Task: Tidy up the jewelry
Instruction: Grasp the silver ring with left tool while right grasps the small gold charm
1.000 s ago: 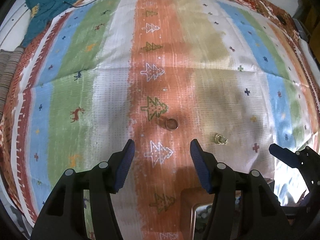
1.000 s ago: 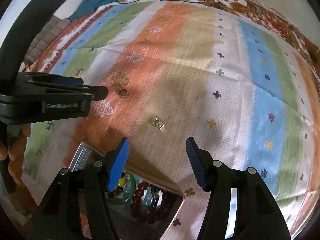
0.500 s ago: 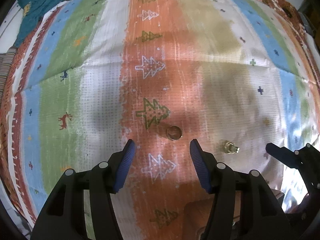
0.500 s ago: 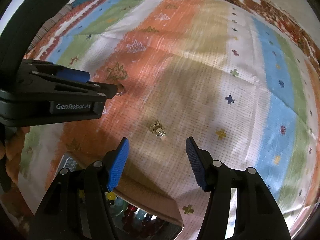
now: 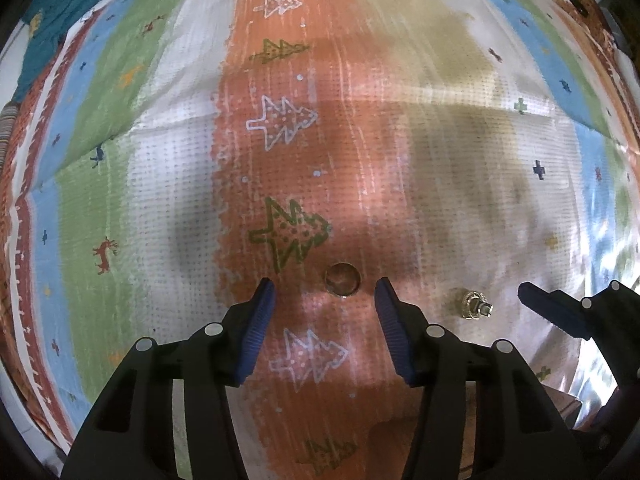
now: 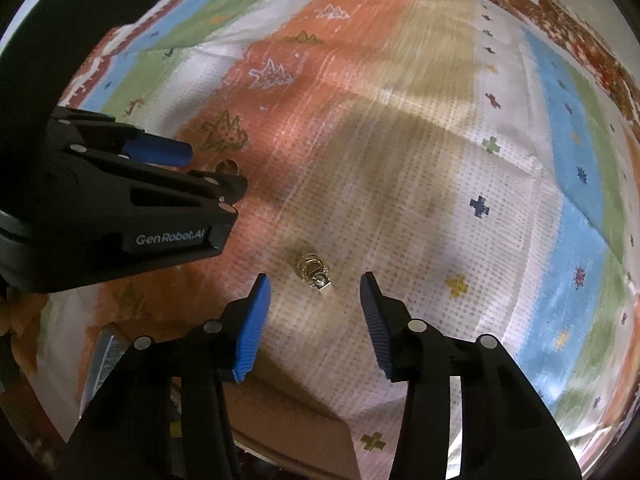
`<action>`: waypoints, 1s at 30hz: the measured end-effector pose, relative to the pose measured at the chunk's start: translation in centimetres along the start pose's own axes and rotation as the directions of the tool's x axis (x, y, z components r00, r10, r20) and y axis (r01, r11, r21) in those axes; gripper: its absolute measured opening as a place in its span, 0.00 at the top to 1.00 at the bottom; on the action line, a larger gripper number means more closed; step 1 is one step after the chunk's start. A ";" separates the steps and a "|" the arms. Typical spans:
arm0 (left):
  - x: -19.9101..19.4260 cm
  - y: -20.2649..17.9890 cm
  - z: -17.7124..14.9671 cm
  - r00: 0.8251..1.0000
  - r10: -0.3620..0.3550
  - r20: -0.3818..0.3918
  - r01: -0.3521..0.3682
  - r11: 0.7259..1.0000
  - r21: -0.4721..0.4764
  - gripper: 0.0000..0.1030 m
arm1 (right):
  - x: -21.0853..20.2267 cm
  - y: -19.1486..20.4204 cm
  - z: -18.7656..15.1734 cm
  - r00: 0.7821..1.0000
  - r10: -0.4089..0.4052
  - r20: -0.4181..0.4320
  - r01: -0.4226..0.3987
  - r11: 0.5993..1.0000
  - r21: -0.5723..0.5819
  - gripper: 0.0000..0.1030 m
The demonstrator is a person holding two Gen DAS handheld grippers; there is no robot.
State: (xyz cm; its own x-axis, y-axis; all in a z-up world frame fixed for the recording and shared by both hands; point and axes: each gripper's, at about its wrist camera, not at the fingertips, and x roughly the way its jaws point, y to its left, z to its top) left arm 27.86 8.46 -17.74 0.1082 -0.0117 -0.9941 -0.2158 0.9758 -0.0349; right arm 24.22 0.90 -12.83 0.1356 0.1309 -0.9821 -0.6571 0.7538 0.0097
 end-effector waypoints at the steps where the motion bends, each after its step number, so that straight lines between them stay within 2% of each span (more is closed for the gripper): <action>1: 0.1 0.0 0.1 1.000 0.002 -0.001 -0.002 1.000 0.003 0.51 | 0.2 0.0 0.1 1.000 -0.001 -0.004 0.001 1.000 -0.001 0.58; 6: 0.6 -0.1 0.1 1.000 0.021 -0.011 -0.021 1.000 0.002 0.55 | 1.1 0.0 0.5 1.000 -0.006 -0.025 0.006 1.000 0.000 0.63; 11: 1.0 -0.5 0.8 0.999 0.045 -0.009 -0.045 0.999 0.010 0.73 | 2.2 0.2 1.0 0.999 -0.019 -0.047 0.019 1.000 -0.003 0.69; 14: 1.0 -0.6 0.8 0.999 0.051 -0.005 -0.051 0.998 0.021 0.82 | 2.5 0.7 1.1 0.999 -0.024 -0.046 0.023 1.000 -0.008 0.76; 16: 0.8 -1.4 1.0 0.998 0.058 0.000 -0.058 0.998 0.031 0.82 | 2.7 1.0 1.2 0.999 -0.026 -0.045 0.025 1.000 -0.015 0.83; 22: 0.5 -2.5 1.0 0.998 0.053 0.014 -0.053 0.998 0.035 0.82 | 3.0 1.6 1.6 0.999 -0.031 -0.032 0.030 0.999 -0.026 0.84; 27: -0.4 -2.0 0.4 0.999 0.042 0.028 -0.042 0.999 0.026 0.82 | 2.5 0.5 1.6 1.000 0.023 -0.001 -0.023 0.998 0.051 0.85; 30: -1.0 -2.3 0.1 0.999 0.032 0.042 -0.034 0.999 0.028 0.82 | 2.1 0.0 1.5 1.000 -0.003 0.011 0.002 0.998 0.056 0.85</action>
State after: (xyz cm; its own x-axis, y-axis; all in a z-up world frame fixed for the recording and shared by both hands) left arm 28.34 6.20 -16.68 0.1420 0.0293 -0.9894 -0.1919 0.9814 0.0015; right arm 25.64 2.14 -14.61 0.1457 0.1356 -0.9800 -0.6145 0.7887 0.0178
